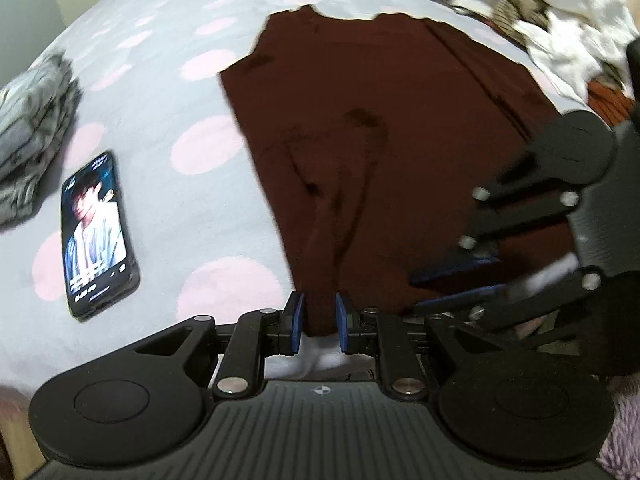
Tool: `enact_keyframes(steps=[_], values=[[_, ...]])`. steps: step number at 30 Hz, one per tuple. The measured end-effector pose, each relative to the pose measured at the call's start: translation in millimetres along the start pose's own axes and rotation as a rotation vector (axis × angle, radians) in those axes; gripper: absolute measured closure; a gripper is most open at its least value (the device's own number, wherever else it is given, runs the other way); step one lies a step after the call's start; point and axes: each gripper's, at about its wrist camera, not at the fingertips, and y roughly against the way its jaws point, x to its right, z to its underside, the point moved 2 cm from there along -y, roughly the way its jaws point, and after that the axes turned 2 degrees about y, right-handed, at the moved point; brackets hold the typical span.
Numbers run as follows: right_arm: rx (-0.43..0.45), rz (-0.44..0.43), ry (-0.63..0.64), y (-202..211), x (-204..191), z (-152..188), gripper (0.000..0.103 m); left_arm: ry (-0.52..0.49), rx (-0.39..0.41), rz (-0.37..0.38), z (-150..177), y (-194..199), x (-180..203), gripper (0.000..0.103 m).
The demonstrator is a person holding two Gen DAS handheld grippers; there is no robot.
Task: Fold clothes
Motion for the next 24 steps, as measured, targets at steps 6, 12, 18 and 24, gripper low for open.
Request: enact_keyframes(steps=[6, 12, 18, 24], values=[[-0.011, -0.047, -0.116, 12, 16, -1, 0.096, 0.084, 0.029, 0.057, -2, 11, -13, 0.098], [-0.048, -0.050, -0.065, 16, 5, 2, 0.097, 0.165, 0.010, 0.106, 0, 15, -32, 0.100], [-0.078, -0.061, -0.068, 11, 3, 5, 0.097, 0.185, -0.048, 0.108, 4, 8, -39, 0.099], [-0.090, -0.067, -0.068, 12, 2, 6, 0.096, 0.236, -0.055, 0.107, 10, 15, -48, 0.097]])
